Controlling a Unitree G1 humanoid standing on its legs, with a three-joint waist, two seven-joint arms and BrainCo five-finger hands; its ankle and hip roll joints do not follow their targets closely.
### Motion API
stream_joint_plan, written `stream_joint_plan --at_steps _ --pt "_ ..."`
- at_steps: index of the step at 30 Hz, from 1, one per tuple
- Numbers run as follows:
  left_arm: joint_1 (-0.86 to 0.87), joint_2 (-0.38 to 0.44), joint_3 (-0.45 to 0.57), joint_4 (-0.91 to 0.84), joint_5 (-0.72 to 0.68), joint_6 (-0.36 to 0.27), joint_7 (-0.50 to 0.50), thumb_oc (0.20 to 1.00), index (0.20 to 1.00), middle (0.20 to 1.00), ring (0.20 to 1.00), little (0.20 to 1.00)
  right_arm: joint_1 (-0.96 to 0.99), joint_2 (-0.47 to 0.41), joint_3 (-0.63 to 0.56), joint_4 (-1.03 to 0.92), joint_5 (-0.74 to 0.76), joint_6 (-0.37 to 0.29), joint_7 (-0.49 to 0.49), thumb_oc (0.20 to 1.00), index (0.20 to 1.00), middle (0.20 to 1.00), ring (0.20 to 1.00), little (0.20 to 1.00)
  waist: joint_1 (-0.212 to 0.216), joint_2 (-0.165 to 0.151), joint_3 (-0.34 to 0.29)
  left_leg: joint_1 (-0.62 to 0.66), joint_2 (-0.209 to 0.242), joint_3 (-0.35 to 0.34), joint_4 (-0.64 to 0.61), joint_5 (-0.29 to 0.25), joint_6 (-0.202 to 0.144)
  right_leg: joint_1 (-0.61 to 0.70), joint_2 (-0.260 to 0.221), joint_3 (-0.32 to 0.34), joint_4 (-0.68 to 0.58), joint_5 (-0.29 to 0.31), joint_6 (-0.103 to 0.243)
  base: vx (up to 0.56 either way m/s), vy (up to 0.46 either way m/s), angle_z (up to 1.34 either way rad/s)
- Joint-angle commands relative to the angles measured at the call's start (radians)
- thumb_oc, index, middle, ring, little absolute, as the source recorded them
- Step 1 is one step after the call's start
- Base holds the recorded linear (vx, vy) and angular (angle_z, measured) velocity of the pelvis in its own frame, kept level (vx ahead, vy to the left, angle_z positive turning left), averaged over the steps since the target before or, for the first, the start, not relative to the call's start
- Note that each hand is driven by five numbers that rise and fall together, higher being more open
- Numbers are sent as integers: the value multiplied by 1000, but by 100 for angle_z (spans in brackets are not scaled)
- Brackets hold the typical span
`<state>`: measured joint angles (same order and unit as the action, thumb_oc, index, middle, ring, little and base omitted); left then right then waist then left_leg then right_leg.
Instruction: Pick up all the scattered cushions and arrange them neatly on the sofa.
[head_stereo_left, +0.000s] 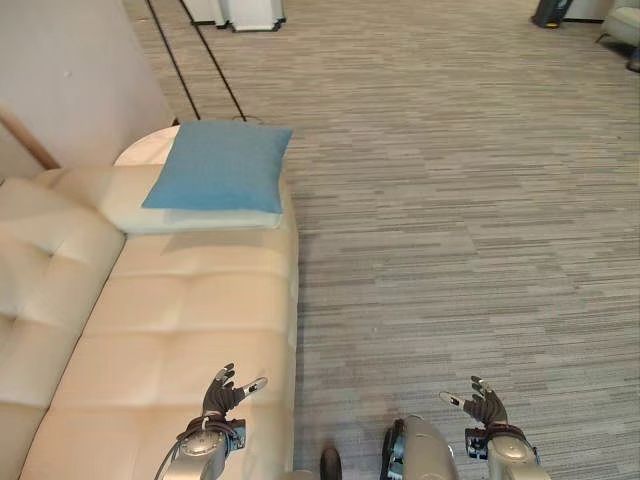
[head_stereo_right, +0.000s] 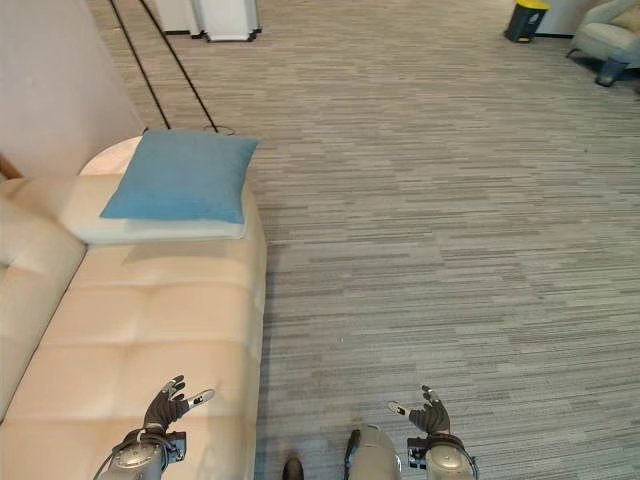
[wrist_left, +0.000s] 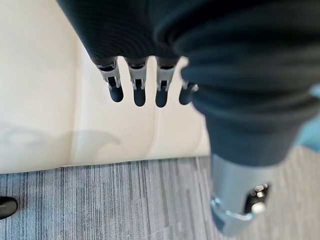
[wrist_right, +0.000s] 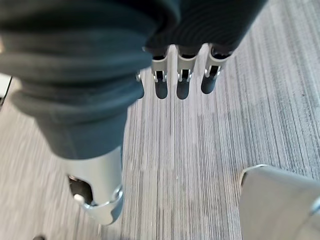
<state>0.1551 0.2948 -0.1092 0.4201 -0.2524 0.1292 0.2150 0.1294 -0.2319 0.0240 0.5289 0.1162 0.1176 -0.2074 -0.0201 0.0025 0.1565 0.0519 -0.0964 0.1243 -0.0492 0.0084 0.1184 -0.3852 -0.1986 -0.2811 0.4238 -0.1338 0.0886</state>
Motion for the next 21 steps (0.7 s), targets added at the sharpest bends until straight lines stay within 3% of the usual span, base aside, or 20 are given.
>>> stream_joint_plan --at_steps 1,3,6,7,9,12,13,16,17,18,19,21 --pt "-21 6 29 -30 67 -26 -8 1000 1000 1000 1000 1000 -38 -39 -45 -12 3 -17 -22 1000 1000 1000 1000 1000 10 30 57 25 42 -29 -38 -93 -81 213 97 9 -338 138 49 311 -136 -37" --pt "-22 8 34 -32 87 -26 -14 1000 1000 1000 1000 1000 -30 -32 -58 -19 5 -16 -25 1000 1000 1000 1000 1000 7 23 55 47 42 -23 -38 -108 -94 205 116 30 -499 204 72 338 -153 -34" --pt "-19 7 35 -43 117 -32 -26 1000 1000 1000 1000 1000 -18 -26 -73 -21 -7 -13 -26 1000 1000 1000 1000 1000 5 19 43 95 43 -16 -38 -142 -105 173 111 16 -511 210 92 455 -186 2" --pt "-12 -10 33 -38 118 -33 -29 1000 1000 1000 1000 1000 -2 -21 -80 -15 2 -19 -23 1000 1000 1000 1000 1000 -1 22 24 144 53 -21 -38 -168 -109 216 118 7 -511 219 80 477 -176 10" --pt "-10 -19 31 -34 116 -34 -27 1000 1000 1000 1000 1000 2 -24 -79 -7 6 -22 -22 1000 1000 1000 1000 1000 -3 26 13 162 61 -24 -38 -165 -113 232 124 7 -511 223 70 433 -184 5" --pt "-8 -33 29 -33 85 -32 -21 1000 1000 1000 1000 1000 -4 -40 -82 7 19 -26 -24 1000 1000 1000 1000 1000 -8 45 -6 169 107 -37 42 -115 -143 270 142 -11 -478 185 33 468 -283 15" --pt "-9 -37 29 -31 72 -32 -23 1000 1000 1000 1000 1000 -4 -43 -81 5 26 -29 -21 1000 1000 1000 1000 1000 -9 51 -8 160 118 -43 85 -87 -155 284 149 -13 -471 168 21 426 -327 17" --pt "-13 -38 25 -15 50 -29 -26 1000 1000 1000 1000 1000 -9 -49 -70 10 45 -40 -13 1000 1000 1000 1000 1000 -5 38 -3 74 141 -52 367 37 -190 359 181 1 -471 105 -31 363 -321 6" --pt "-13 -37 25 -15 50 -29 -26 1000 1000 1000 1000 1000 -10 -48 -70 11 45 -40 -13 1000 1000 1000 1000 1000 -6 37 -4 68 140 -53 372 36 -189 357 180 0 -473 107 -31 326 -323 -11" --pt "-19 -41 20 -9 36 -28 -20 1000 1000 1000 1000 1000 -17 -59 -65 10 51 -38 -11 1000 1000 1000 1000 1000 9 24 18 -16 130 -70 545 64 -185 402 187 9 -484 85 -51 287 -272 -13" --pt "-20 -39 19 -14 28 -30 -14 1000 1000 1000 1000 1000 -17 -59 -64 14 62 -38 -10 1000 1000 1000 1000 1000 16 18 27 -40 132 -66 605 76 -184 417 188 9 -479 73 -59 380 -342 -17" --pt "-14 -38 23 -22 18 -26 -10 1000 1000 1000 1000 1000 -17 -62 -69 21 64 -26 -13 1000 1000 1000 1000 1000 25 6 36 -91 142 -37 610 26 -167 436 183 11 -478 53 -63 274 -195 -12"
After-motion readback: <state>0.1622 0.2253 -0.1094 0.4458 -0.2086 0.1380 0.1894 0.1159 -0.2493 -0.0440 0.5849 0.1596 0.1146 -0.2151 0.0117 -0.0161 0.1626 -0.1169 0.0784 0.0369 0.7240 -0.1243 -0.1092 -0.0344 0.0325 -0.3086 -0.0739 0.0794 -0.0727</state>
